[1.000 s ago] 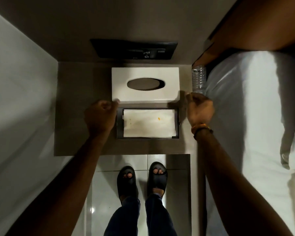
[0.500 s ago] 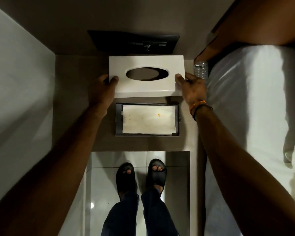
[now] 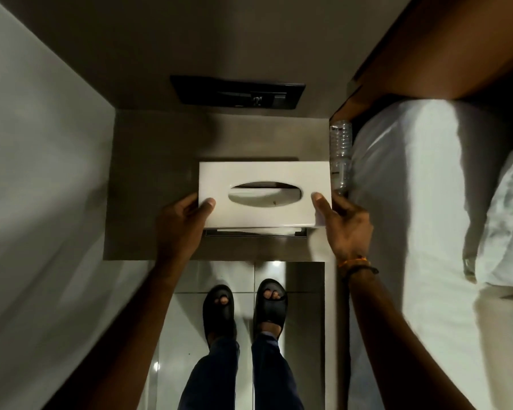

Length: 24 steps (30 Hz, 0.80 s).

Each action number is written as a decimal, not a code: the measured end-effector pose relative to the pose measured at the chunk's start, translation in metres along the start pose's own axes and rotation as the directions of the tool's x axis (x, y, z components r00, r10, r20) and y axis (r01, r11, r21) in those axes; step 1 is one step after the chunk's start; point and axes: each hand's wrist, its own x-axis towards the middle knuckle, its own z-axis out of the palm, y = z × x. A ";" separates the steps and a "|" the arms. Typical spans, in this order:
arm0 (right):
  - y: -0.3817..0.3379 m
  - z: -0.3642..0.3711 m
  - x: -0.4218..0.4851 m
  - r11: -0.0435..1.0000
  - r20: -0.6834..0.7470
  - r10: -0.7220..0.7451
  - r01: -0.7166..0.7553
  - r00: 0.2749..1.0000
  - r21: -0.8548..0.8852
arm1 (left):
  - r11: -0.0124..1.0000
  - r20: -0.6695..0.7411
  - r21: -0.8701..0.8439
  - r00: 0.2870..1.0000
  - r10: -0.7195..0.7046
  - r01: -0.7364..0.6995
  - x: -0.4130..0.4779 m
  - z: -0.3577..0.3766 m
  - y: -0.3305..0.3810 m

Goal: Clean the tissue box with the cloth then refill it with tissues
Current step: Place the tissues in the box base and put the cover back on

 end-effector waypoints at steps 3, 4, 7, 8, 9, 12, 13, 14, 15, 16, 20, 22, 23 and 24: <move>0.016 0.005 -0.007 0.999 0.016 0.016 -0.016 1.000 0.029 | 1.000 0.002 0.013 1.000 -0.011 0.011 -0.002 0.004 -0.015; 0.019 0.007 -0.008 0.999 0.020 0.019 -0.019 1.000 0.035 | 1.000 0.006 0.014 1.000 -0.018 0.018 -0.001 0.005 -0.018; 0.028 0.016 -0.004 0.999 0.027 0.027 -0.028 0.999 0.023 | 1.000 0.012 0.004 0.999 -0.030 0.030 0.006 0.007 -0.026; 0.030 0.019 -0.002 0.999 0.030 0.031 -0.032 0.999 0.024 | 0.999 0.015 0.011 0.999 -0.032 0.032 0.008 0.008 -0.029; 0.032 0.022 -0.001 0.999 0.033 0.035 -0.036 0.999 0.022 | 0.999 0.020 0.020 0.999 -0.036 0.036 0.009 0.009 -0.032; 0.039 0.029 0.004 0.999 0.043 0.051 -0.050 0.998 -0.007 | 0.997 0.044 0.053 0.998 -0.054 0.052 0.012 0.014 -0.042; 0.042 0.030 0.005 0.998 0.041 0.061 -0.061 0.997 -0.009 | 0.997 0.049 0.056 0.997 -0.060 0.057 0.012 0.015 -0.045; 0.045 0.030 0.007 0.997 0.037 0.072 -0.072 0.997 -0.004 | 0.997 0.053 0.046 0.996 -0.069 0.067 0.011 0.016 -0.047; 0.047 0.030 0.009 0.997 0.034 0.080 -0.080 0.996 0.006 | 0.996 0.060 0.029 0.995 -0.081 0.079 0.011 0.017 -0.048; 0.049 0.031 0.011 0.996 0.034 0.087 -0.087 0.996 0.017 | 0.996 0.070 0.017 0.993 -0.092 0.091 0.011 0.017 -0.050; 0.053 0.036 0.018 0.994 0.045 0.108 -0.109 0.993 0.032 | 0.994 0.088 0.008 0.990 -0.109 0.109 0.010 0.020 -0.053; 0.055 0.037 0.019 0.994 0.040 0.110 -0.111 0.993 0.022 | 0.995 0.085 0.000 0.991 -0.100 0.101 0.011 0.020 -0.053; 0.057 0.037 0.020 0.994 0.041 0.107 -0.108 0.993 0.019 | 0.996 0.080 0.003 0.993 -0.091 0.091 0.012 0.021 -0.053; 0.058 0.037 0.020 0.994 0.046 0.103 -0.104 0.994 0.026 | 0.997 0.071 0.013 0.994 -0.083 0.082 0.013 0.021 -0.053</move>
